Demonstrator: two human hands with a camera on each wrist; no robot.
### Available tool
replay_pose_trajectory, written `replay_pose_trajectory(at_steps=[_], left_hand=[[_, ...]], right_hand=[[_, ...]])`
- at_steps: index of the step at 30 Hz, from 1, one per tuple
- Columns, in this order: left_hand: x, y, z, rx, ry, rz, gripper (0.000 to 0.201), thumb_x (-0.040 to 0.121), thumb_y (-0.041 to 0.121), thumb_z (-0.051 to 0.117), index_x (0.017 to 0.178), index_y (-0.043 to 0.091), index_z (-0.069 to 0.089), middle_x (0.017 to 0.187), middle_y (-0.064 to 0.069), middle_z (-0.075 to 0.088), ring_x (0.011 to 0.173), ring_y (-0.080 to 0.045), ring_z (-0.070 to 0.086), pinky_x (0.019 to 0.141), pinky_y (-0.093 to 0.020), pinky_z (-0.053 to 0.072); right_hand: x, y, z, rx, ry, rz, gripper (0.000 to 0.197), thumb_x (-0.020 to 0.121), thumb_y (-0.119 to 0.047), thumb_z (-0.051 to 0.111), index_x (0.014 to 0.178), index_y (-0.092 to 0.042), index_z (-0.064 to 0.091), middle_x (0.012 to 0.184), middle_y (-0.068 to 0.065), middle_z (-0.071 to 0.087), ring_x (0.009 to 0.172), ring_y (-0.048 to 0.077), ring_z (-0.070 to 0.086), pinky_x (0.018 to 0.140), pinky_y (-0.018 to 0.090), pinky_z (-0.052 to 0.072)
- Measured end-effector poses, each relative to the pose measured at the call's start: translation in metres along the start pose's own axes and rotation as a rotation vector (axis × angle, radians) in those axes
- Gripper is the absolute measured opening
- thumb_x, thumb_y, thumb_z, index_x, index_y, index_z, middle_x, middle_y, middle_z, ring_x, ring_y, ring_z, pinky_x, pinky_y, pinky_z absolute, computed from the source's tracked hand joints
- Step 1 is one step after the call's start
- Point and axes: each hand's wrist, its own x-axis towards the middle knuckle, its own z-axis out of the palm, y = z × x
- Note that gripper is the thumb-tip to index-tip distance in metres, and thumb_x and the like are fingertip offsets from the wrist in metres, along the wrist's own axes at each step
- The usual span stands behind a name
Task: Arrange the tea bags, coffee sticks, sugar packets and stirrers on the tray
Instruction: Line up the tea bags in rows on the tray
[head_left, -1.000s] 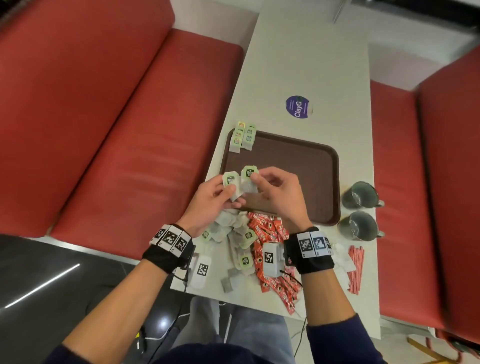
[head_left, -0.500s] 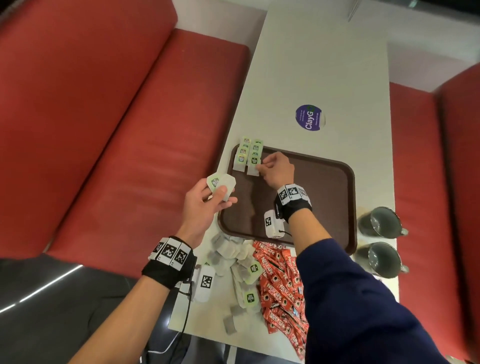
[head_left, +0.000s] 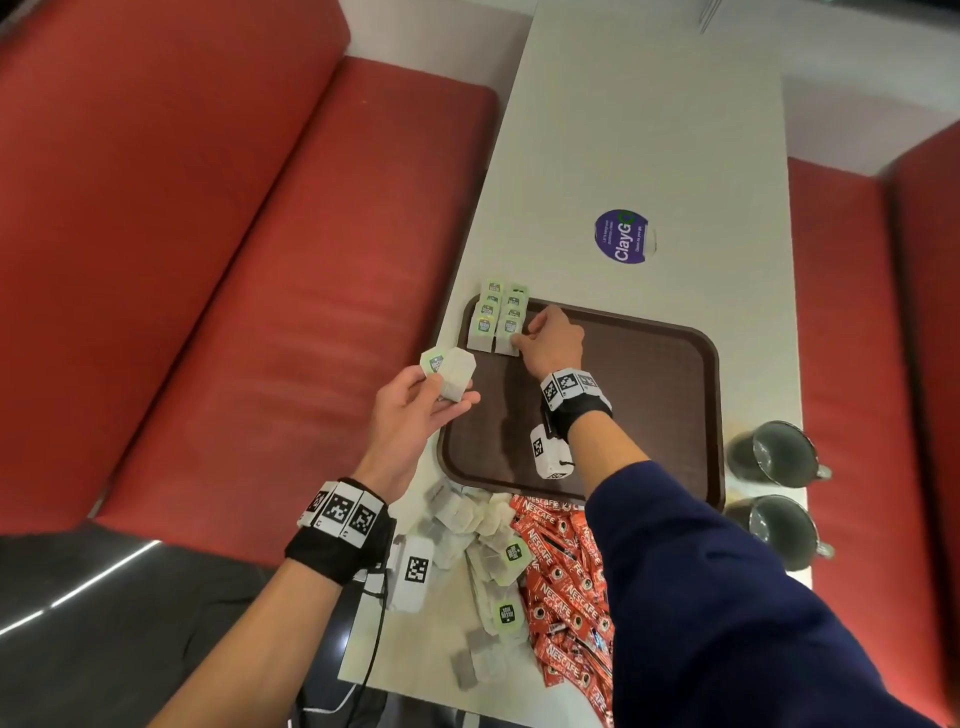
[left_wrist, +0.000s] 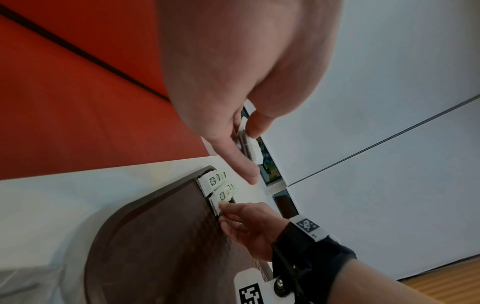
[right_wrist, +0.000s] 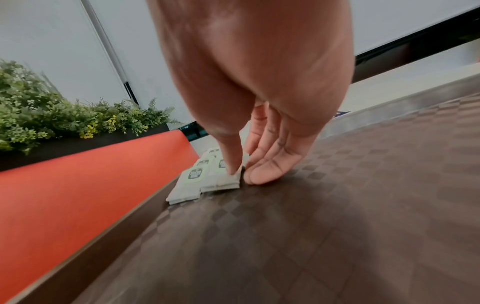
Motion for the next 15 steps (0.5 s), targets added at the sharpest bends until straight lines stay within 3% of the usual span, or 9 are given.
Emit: replay_pose_trajectory(at_steps=[5,6,9,11,13,15], left_hand=[[0.002,0.001,0.003,-0.046,0.004,0.028,0.028,0.116,0.013,0.05,0.137,-0.002,0.06,0.125,-0.019,0.077,0.115,-0.034,0.077,0.105,-0.038,0.06],[0.003,0.002,0.004,-0.067,0.005,0.034,0.028,0.115,0.013,0.051,0.137,-0.002,0.059,0.125,-0.019,0.077,0.115,-0.034,0.077,0.104,-0.039,0.06],[0.003,0.007,0.009,-0.134,0.007,0.031,0.03,0.112,0.013,0.057,0.136,-0.005,0.057,0.124,-0.022,0.077,0.111,-0.038,0.078,0.099,-0.037,0.063],[0.003,0.009,0.012,-0.166,0.021,0.014,0.033,0.11,0.015,0.06,0.135,-0.006,0.056,0.12,-0.024,0.077,0.106,-0.038,0.079,0.091,-0.032,0.064],[0.003,0.009,0.014,-0.177,0.03,0.0,0.036,0.109,0.015,0.062,0.134,-0.009,0.054,0.115,-0.027,0.077,0.098,-0.034,0.08,0.083,-0.028,0.064],[0.005,0.007,0.014,-0.154,0.022,-0.007,0.038,0.109,0.015,0.063,0.133,-0.011,0.052,0.112,-0.028,0.078,0.091,-0.03,0.08,0.08,-0.027,0.064]], right_hand=[[-0.034,-0.02,-0.02,0.161,0.004,-0.196,0.009,0.098,-0.027,0.072,0.104,-0.022,0.069,0.095,-0.003,0.075,0.091,0.02,0.072,0.093,0.047,0.061],[-0.045,-0.024,-0.027,0.239,-0.069,-0.228,0.009,0.097,-0.023,0.071,0.105,-0.025,0.071,0.096,-0.001,0.076,0.087,0.019,0.074,0.09,0.048,0.064],[-0.082,-0.031,-0.048,0.448,-0.44,-0.36,0.043,0.092,-0.003,0.074,0.125,-0.031,0.073,0.112,0.015,0.075,0.09,0.027,0.075,0.083,0.043,0.066],[-0.103,-0.032,-0.056,0.484,-0.556,-0.481,0.048,0.095,0.002,0.076,0.135,-0.025,0.071,0.117,0.019,0.074,0.097,0.034,0.075,0.088,0.043,0.066],[-0.111,-0.028,-0.058,0.487,-0.535,-0.544,0.036,0.099,0.003,0.074,0.132,-0.013,0.073,0.117,0.016,0.077,0.098,0.032,0.075,0.09,0.038,0.063],[-0.111,-0.021,-0.059,0.492,-0.507,-0.544,0.025,0.1,-0.001,0.075,0.124,-0.01,0.077,0.114,0.011,0.079,0.097,0.034,0.075,0.092,0.039,0.062]])
